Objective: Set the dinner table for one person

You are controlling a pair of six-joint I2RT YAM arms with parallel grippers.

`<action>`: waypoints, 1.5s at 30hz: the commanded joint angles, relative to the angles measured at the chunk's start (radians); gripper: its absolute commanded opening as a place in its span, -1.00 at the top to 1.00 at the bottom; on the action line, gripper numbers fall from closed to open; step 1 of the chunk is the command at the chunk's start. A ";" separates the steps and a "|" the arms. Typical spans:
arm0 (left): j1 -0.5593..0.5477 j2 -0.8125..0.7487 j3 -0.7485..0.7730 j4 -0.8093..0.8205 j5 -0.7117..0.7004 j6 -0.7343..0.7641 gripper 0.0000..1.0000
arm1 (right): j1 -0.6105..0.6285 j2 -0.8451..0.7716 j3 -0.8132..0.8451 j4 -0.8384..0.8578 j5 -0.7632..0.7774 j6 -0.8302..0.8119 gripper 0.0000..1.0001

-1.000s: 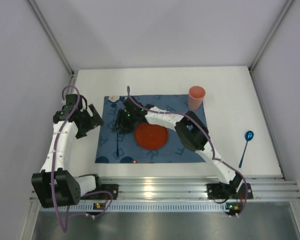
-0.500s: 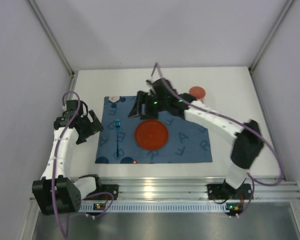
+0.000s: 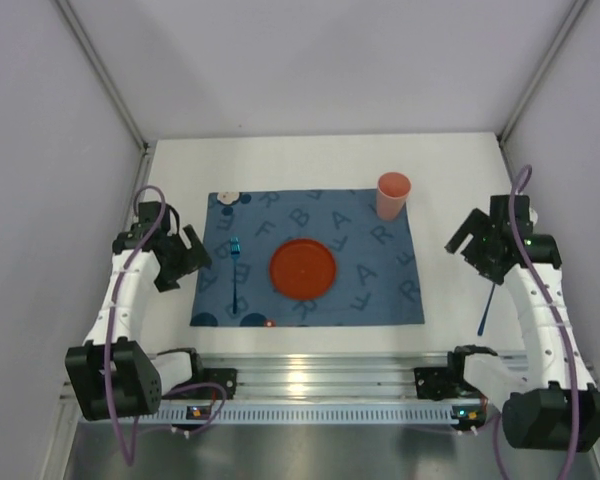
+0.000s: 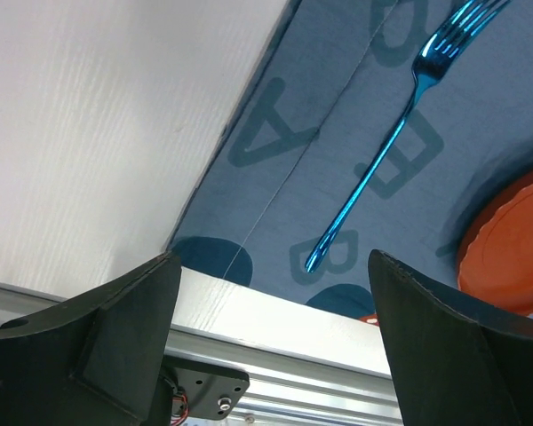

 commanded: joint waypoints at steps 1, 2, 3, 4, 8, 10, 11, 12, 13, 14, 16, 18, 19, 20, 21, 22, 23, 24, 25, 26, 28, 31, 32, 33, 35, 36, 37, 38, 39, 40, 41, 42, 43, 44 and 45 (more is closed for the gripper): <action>-0.009 0.003 -0.004 0.039 0.055 0.026 -0.82 | -0.091 0.038 -0.052 -0.116 0.040 -0.046 -0.71; -0.017 0.006 -0.004 0.039 0.060 0.029 -0.82 | -0.140 0.050 -0.062 -0.116 0.040 -0.044 -0.71; -0.021 0.003 -0.006 0.045 0.063 0.030 -0.82 | -0.151 0.084 -0.071 -0.111 0.061 -0.044 -0.71; -0.029 -0.001 -0.009 0.045 0.063 0.029 -0.82 | -0.163 0.099 -0.071 -0.107 0.078 -0.041 -0.71; -0.101 -0.010 -0.012 0.053 0.052 0.023 -0.82 | -0.299 0.193 -0.088 -0.062 0.083 -0.058 -0.71; -0.103 -0.010 -0.017 0.065 0.050 0.023 -0.82 | -0.345 0.260 -0.082 -0.035 0.106 -0.079 -0.71; -0.119 -0.010 -0.018 0.070 0.055 0.023 -0.82 | -0.396 0.279 -0.083 -0.025 0.109 -0.104 -0.69; -0.135 -0.010 -0.021 0.076 0.057 0.023 -0.82 | -0.416 0.309 -0.091 -0.009 0.120 -0.113 -0.66; -0.147 -0.010 -0.024 0.082 0.057 0.023 -0.82 | -0.436 0.322 -0.097 0.007 0.118 -0.122 -0.64; -0.150 -0.012 -0.023 0.082 0.057 0.021 -0.82 | -0.468 0.331 -0.106 0.024 0.107 -0.142 -0.61; -0.167 -0.015 -0.024 0.081 0.052 0.021 -0.82 | -0.481 0.371 -0.120 0.059 0.083 -0.152 -0.57; -0.179 -0.024 -0.023 0.081 0.049 0.021 -0.83 | -0.481 0.431 -0.117 0.077 0.063 -0.156 -0.53; -0.189 -0.026 -0.024 0.082 0.049 0.020 -0.83 | -0.481 0.454 -0.115 0.081 0.069 -0.158 -0.50; -0.192 -0.026 -0.023 0.082 0.050 0.020 -0.83 | -0.481 0.475 -0.115 0.085 0.074 -0.156 -0.48; -0.193 -0.023 -0.024 0.079 0.047 0.020 -0.83 | -0.481 0.512 -0.118 0.105 0.081 -0.158 -0.40; -0.195 -0.020 -0.023 0.079 0.046 0.020 -0.83 | -0.481 0.527 -0.120 0.116 0.083 -0.158 -0.35; -0.196 -0.014 -0.023 0.079 0.046 0.018 -0.83 | -0.481 0.544 -0.122 0.128 0.078 -0.156 -0.30; -0.199 -0.011 -0.023 0.079 0.046 0.018 -0.83 | -0.481 0.573 -0.126 0.148 0.063 -0.158 -0.21; -0.202 -0.006 -0.023 0.079 0.044 0.018 -0.83 | -0.481 0.586 -0.128 0.156 0.061 -0.156 -0.15; -0.204 0.000 -0.023 0.078 0.046 0.018 -0.83 | -0.481 0.598 -0.131 0.163 0.061 -0.156 -0.09; -0.204 0.003 -0.023 0.078 0.043 0.018 -0.83 | -0.481 0.630 -0.137 0.185 0.070 -0.161 0.07; -0.203 0.003 -0.021 0.075 0.037 0.015 -0.84 | -0.481 0.673 -0.140 0.217 0.081 -0.178 0.31; -0.202 0.000 -0.020 0.073 0.032 0.015 -0.84 | -0.481 0.685 -0.134 0.228 0.078 -0.182 0.52; -0.202 0.002 -0.020 0.072 0.031 0.013 -0.84 | -0.481 0.710 -0.128 0.231 0.075 -0.184 0.59; -0.202 0.003 -0.018 0.069 0.026 0.013 -0.84 | -0.481 0.736 -0.108 0.239 0.061 -0.188 0.73; -0.202 0.008 -0.018 0.070 0.026 0.012 -0.84 | -0.481 0.756 -0.100 0.242 0.051 -0.190 0.92; -0.202 0.011 -0.018 0.067 0.024 0.012 -0.84 | -0.481 0.765 -0.089 0.242 0.040 -0.195 1.00; -0.201 0.014 -0.018 0.068 0.024 0.012 -0.84 | -0.481 0.771 -0.079 0.240 0.028 -0.196 1.00; -0.201 0.016 -0.017 0.067 0.026 0.012 -0.83 | -0.481 0.775 -0.045 0.223 0.006 -0.201 1.00; -0.201 0.020 -0.018 0.067 0.027 0.013 -0.83 | -0.478 0.767 -0.024 0.210 0.002 -0.204 1.00; -0.201 0.022 -0.018 0.070 0.030 0.013 -0.83 | -0.469 0.756 0.027 0.194 -0.002 -0.208 1.00; -0.201 0.023 -0.018 0.072 0.034 0.015 -0.83 | -0.464 0.720 0.058 0.156 0.006 -0.210 1.00; -0.201 0.028 -0.018 0.070 0.037 0.015 -0.83 | -0.456 0.700 0.091 0.130 0.015 -0.214 1.00; -0.202 0.029 -0.020 0.070 0.040 0.017 -0.83 | -0.442 0.678 0.162 0.105 0.018 -0.218 1.00; -0.202 0.031 -0.020 0.070 0.041 0.018 -0.83 | -0.433 0.634 0.200 0.054 0.021 -0.219 1.00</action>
